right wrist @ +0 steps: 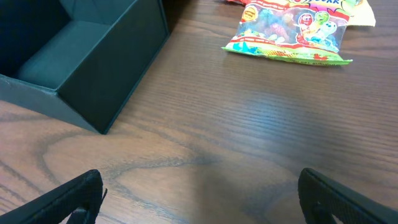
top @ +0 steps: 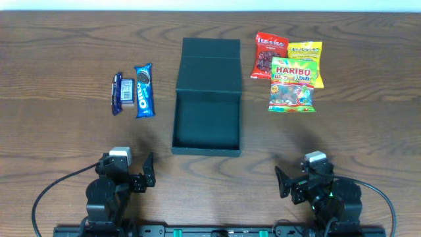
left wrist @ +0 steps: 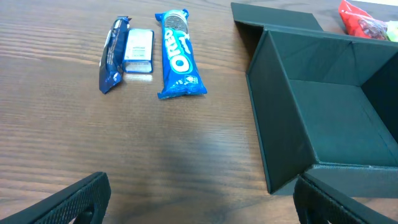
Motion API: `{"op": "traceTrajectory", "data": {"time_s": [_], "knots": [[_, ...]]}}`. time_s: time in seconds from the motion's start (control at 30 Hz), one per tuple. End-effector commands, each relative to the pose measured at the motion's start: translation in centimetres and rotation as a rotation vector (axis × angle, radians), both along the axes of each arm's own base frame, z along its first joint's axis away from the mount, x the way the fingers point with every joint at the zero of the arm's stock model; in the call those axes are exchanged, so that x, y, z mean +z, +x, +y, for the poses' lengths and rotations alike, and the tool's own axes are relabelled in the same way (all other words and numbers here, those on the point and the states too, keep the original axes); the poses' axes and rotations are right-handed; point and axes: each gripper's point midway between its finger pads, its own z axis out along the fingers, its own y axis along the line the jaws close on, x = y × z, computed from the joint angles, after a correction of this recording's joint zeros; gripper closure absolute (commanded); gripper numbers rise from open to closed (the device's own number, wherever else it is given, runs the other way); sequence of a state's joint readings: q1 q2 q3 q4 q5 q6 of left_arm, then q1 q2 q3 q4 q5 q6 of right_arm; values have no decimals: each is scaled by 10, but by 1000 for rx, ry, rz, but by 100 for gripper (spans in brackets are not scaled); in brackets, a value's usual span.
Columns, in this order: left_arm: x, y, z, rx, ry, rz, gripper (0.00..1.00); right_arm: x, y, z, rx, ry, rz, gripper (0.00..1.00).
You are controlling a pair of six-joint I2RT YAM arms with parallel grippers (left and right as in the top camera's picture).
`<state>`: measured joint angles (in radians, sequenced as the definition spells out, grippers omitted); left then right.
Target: Pack container
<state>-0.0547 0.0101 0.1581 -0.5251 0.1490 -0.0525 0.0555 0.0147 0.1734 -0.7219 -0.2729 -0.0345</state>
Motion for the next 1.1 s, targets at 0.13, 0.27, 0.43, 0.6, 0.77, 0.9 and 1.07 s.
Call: {"op": "traceTrajectory", "data": {"time_s": [0.13,0.27,0.43,0.6,0.77,0.9,1.07], "knots": [[-5,0,3,17,-1,6,5,0,0,1,10,-1,-6,1],[-5,0,3,17,-1,6,5,0,0,1,10,-1,-6,1],[-5,0,3,17,-1,6,5,0,0,1,10,-1,-6,1],[-5,0,3,17,-1,6,5,0,0,1,10,-1,-6,1],[-5,0,3,17,-1,6,5,0,0,1,10,-1,-6,1],[-5,0,3,17,-1,6,5,0,0,1,10,-1,-6,1],[-5,0,3,17,-1,6,5,0,0,2,8,11,-3,1]]}}
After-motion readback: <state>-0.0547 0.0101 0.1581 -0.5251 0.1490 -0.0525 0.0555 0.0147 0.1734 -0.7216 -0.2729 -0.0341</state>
